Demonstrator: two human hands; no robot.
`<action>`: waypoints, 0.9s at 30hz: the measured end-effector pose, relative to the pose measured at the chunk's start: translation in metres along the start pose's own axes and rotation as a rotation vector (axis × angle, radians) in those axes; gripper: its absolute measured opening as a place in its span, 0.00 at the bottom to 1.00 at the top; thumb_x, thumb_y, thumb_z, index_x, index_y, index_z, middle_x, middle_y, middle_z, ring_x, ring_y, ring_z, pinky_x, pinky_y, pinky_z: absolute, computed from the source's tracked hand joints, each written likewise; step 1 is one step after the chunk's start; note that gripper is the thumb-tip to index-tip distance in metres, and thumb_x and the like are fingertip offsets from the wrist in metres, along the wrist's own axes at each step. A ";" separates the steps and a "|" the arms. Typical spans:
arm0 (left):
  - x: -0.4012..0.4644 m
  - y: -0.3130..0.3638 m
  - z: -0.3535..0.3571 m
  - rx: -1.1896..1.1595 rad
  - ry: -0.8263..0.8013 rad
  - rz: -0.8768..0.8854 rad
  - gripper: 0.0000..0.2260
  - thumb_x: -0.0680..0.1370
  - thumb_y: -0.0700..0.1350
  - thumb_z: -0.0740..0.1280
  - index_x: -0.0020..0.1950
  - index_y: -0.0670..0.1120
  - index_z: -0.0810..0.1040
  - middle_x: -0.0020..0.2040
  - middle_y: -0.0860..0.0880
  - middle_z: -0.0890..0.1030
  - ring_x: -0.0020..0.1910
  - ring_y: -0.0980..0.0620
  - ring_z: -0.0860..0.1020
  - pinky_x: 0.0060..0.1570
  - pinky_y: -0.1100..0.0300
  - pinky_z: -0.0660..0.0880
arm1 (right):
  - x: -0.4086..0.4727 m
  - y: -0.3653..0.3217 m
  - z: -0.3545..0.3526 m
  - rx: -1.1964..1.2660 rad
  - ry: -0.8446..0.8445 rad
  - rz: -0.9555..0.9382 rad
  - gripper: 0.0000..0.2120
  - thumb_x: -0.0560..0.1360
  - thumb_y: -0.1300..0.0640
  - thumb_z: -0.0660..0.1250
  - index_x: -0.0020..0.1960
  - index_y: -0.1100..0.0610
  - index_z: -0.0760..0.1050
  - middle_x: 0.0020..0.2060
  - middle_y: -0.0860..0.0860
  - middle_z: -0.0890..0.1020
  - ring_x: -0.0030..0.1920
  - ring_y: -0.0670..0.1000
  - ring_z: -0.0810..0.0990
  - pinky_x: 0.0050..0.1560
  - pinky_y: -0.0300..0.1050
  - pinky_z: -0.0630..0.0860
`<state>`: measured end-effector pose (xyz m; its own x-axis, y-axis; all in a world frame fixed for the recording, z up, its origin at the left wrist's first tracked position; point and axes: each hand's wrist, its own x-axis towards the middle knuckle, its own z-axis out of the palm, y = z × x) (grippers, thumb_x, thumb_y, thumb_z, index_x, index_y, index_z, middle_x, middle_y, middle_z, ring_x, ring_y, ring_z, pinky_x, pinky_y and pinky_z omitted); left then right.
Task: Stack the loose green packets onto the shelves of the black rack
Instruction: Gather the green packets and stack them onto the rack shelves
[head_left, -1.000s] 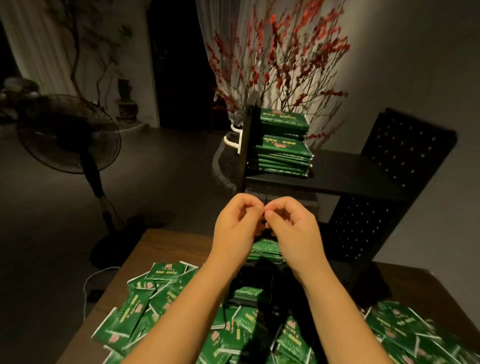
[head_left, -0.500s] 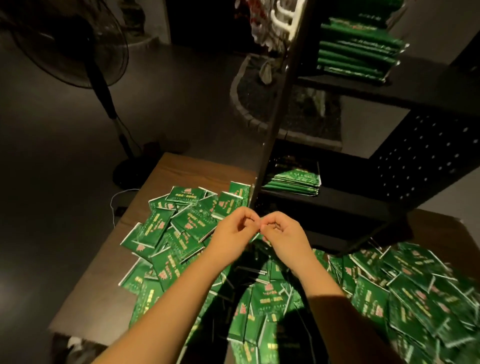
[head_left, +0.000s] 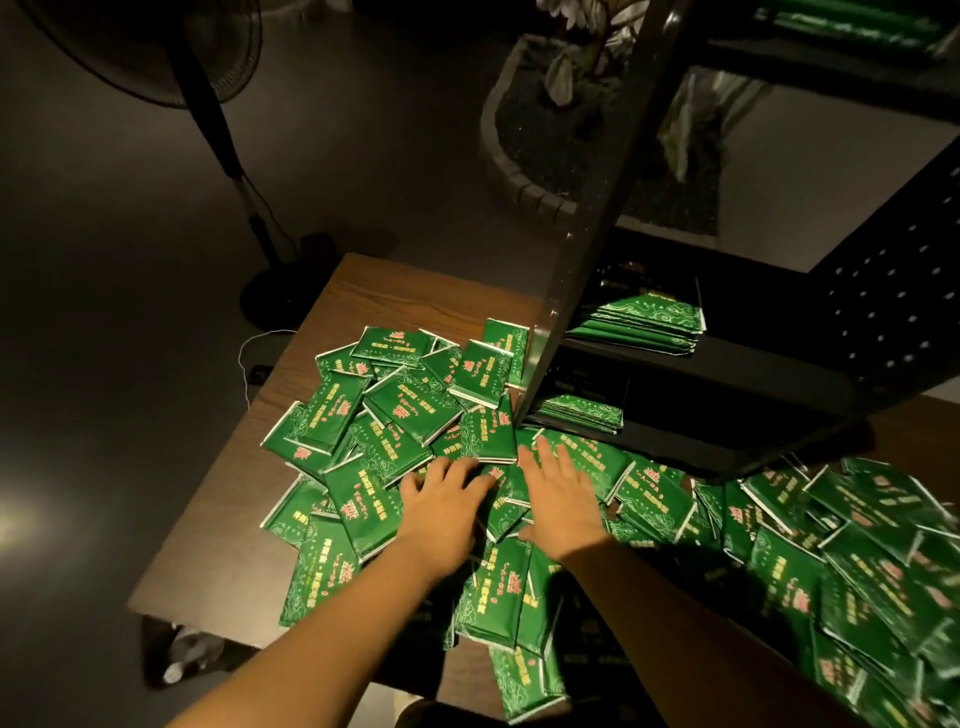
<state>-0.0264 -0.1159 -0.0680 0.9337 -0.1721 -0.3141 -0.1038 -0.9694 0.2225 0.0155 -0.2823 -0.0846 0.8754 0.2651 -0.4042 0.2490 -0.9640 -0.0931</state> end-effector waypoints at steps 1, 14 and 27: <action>0.003 0.000 0.001 0.023 -0.008 0.011 0.33 0.77 0.44 0.67 0.79 0.57 0.57 0.79 0.50 0.54 0.77 0.43 0.52 0.71 0.38 0.53 | 0.003 0.000 0.002 -0.032 -0.003 0.021 0.56 0.68 0.48 0.77 0.80 0.53 0.40 0.79 0.53 0.41 0.79 0.59 0.42 0.75 0.62 0.49; 0.001 -0.020 0.013 -0.110 0.111 0.162 0.17 0.79 0.58 0.58 0.68 0.65 0.73 0.77 0.55 0.63 0.76 0.45 0.56 0.67 0.40 0.54 | -0.013 0.018 0.014 0.133 0.064 -0.063 0.31 0.80 0.56 0.63 0.78 0.47 0.54 0.78 0.44 0.56 0.79 0.50 0.51 0.77 0.53 0.48; -0.025 -0.023 -0.012 -0.977 0.421 -0.068 0.08 0.83 0.46 0.61 0.48 0.57 0.76 0.41 0.62 0.79 0.42 0.62 0.77 0.43 0.68 0.71 | -0.053 0.018 -0.007 0.819 0.530 0.035 0.09 0.78 0.54 0.65 0.52 0.59 0.79 0.38 0.43 0.80 0.38 0.31 0.78 0.38 0.25 0.73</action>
<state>-0.0433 -0.0868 -0.0542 0.9898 0.1328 -0.0512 0.0987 -0.3812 0.9192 -0.0233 -0.3137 -0.0589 0.9996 0.0167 0.0241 0.0293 -0.6333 -0.7733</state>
